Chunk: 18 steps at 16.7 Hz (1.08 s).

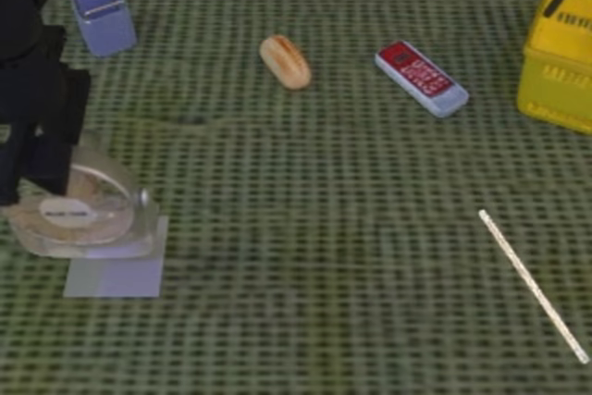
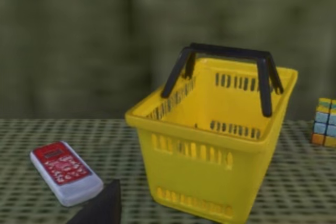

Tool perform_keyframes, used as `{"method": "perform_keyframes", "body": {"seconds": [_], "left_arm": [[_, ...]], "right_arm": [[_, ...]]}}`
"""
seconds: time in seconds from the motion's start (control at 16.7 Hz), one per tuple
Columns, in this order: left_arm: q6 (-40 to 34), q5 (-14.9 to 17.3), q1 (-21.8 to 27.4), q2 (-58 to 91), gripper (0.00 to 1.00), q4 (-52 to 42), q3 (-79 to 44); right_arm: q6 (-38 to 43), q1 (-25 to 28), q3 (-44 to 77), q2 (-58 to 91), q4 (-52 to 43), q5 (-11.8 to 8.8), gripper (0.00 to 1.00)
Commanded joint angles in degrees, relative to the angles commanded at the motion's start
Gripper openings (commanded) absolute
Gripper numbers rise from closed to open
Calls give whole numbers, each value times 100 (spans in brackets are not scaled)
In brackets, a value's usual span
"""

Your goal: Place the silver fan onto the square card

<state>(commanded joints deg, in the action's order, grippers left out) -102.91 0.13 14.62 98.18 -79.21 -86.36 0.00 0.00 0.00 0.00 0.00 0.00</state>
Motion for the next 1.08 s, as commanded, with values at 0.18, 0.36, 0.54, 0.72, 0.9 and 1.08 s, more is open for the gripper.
{"method": "perform_keyframes", "body": {"seconds": [0.18,0.36,0.54,0.72,0.9,1.08], "left_arm": [[0,3,-36,28,0,340,312],[10,8,-56,62,0,735,651],[10,9,-58,64,0,768,683],[10,9,-58,64,15,768,683],[10,9,-58,64,38,768,683],[10,9,-58,64,60,768,683]], "right_arm": [[0,0,0,0,0,0,100],[0,0,0,0,0,0,100],[0,0,0,0,0,0,100],[0,0,0,0,0,0,100],[0,0,0,0,0,0,100],[0,0,0,0,0,0,100]]}}
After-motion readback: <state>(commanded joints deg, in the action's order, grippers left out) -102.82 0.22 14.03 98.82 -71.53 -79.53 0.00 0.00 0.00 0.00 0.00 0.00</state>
